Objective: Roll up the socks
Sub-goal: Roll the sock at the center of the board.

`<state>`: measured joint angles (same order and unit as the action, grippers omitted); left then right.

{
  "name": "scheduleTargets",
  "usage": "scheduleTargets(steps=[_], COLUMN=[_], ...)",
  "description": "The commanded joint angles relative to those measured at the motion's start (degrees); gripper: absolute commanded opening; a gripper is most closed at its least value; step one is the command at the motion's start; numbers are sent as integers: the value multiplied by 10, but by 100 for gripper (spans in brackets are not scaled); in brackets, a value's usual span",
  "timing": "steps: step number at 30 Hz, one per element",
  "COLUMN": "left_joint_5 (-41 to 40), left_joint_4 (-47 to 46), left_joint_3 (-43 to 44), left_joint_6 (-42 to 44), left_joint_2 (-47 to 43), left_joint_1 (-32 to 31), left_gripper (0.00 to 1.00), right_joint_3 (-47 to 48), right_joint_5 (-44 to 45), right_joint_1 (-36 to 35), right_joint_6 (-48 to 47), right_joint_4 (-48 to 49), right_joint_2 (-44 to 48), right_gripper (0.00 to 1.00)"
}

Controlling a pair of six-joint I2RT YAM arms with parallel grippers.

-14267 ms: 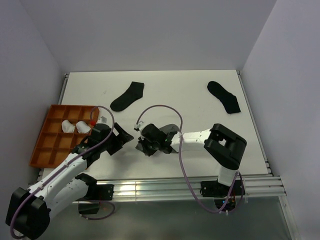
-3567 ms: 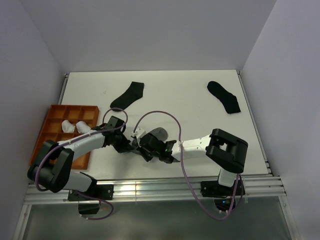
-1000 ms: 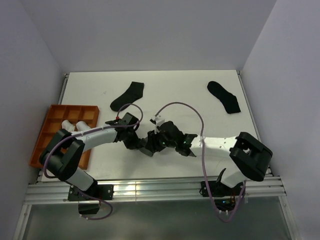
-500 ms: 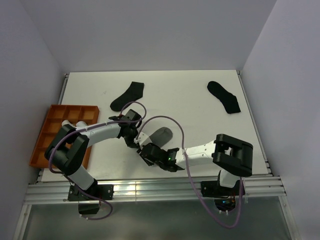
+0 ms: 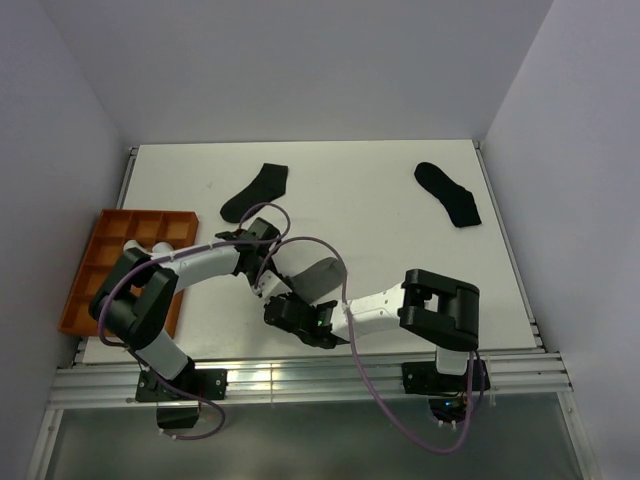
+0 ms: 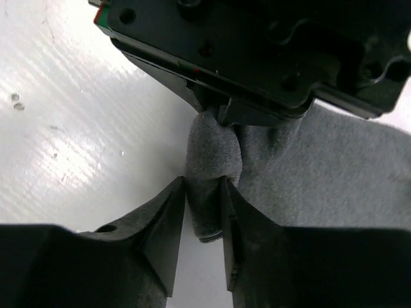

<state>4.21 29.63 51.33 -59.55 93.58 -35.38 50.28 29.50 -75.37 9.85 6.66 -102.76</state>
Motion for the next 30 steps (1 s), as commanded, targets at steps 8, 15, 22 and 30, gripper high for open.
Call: scheduleTargets(steps=[8, 15, 22, 30], left_joint_5=[-17, 40, 50, 38], left_joint_4=[1, -91, -165, -223], left_joint_3=[-96, -164, -193, -241], left_joint_6=[27, -27, -73, -87], left_joint_2=[-44, -95, -192, -314], left_joint_1=[99, 122, 122, 115], left_gripper=[7, 13, 51, 67], right_joint_3=[13, 3, -48, -121], right_joint_5=[-21, -161, -370, -567], right_joint_1=[12, 45, 142, 265], right_joint_6=[15, 27, 83, 196], right_joint_4=[-49, -61, -19, 105], right_joint_2=[-24, 10, 72, 74], right_gripper=[5, 0, 0, 0])
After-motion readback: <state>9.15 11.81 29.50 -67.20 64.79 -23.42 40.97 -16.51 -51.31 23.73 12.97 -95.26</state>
